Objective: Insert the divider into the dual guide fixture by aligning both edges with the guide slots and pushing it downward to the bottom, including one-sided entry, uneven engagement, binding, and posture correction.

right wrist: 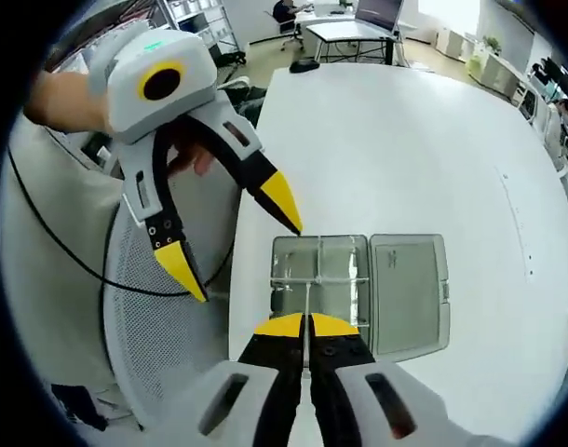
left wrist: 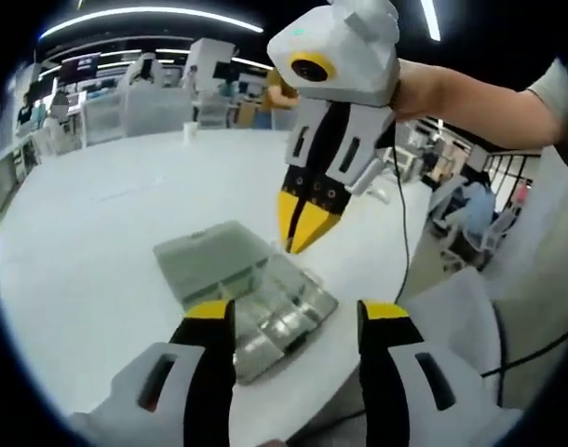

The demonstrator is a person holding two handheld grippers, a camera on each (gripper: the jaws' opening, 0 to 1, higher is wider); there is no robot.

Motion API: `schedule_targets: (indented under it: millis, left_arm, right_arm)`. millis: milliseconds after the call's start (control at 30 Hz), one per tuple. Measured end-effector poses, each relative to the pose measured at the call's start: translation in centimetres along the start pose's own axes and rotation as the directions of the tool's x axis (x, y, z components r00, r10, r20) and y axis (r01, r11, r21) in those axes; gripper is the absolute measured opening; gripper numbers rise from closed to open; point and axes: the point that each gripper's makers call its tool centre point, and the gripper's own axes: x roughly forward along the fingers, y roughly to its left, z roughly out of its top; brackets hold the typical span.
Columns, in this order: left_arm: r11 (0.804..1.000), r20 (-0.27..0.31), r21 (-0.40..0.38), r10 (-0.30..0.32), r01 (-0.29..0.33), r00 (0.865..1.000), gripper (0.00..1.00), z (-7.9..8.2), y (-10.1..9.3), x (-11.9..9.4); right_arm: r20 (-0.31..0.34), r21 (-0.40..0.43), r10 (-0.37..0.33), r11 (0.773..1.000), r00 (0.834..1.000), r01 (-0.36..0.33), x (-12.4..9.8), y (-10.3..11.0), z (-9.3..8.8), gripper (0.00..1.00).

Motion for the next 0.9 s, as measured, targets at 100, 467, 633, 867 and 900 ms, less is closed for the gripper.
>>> schedule_targets:
  millis: [100,467,633,867,900]
  left_arm:
    - [1.000,-0.007,-0.010,0.009,-0.009,1.000,0.56,-0.2,0.1,0.0]
    - [0.999,-0.004,-0.034,0.025,-0.025,1.000,0.58,-0.4,0.6,-0.2]
    - [0.999,-0.002,-0.044,0.025,-0.025,1.000,0.59,-0.4,0.8,-0.2]
    - [0.998,-0.003,-0.052,0.024,-0.024,1.000,0.59,-0.4,1.0,-0.1]
    - [0.998,-0.004,-0.053,0.024,-0.024,1.000,0.59,-0.4,0.9,-0.1]
  right_arm:
    - [-0.005,-0.010,0.002,1.000,1.000,-0.002,0.3,0.0,0.1,0.00]
    - [-0.008,-0.017,0.017,1.000,1.000,-0.018,1.0,0.1,0.5,0.00]
    - [-0.014,-0.015,0.024,1.000,1.000,-0.024,1.4,0.0,0.5,0.00]
    - [-0.025,-0.018,0.024,1.000,0.999,-0.024,1.7,-0.2,0.2,0.00]
    - [-0.027,-0.019,0.024,1.000,0.999,-0.024,1.7,-0.2,0.2,0.00]
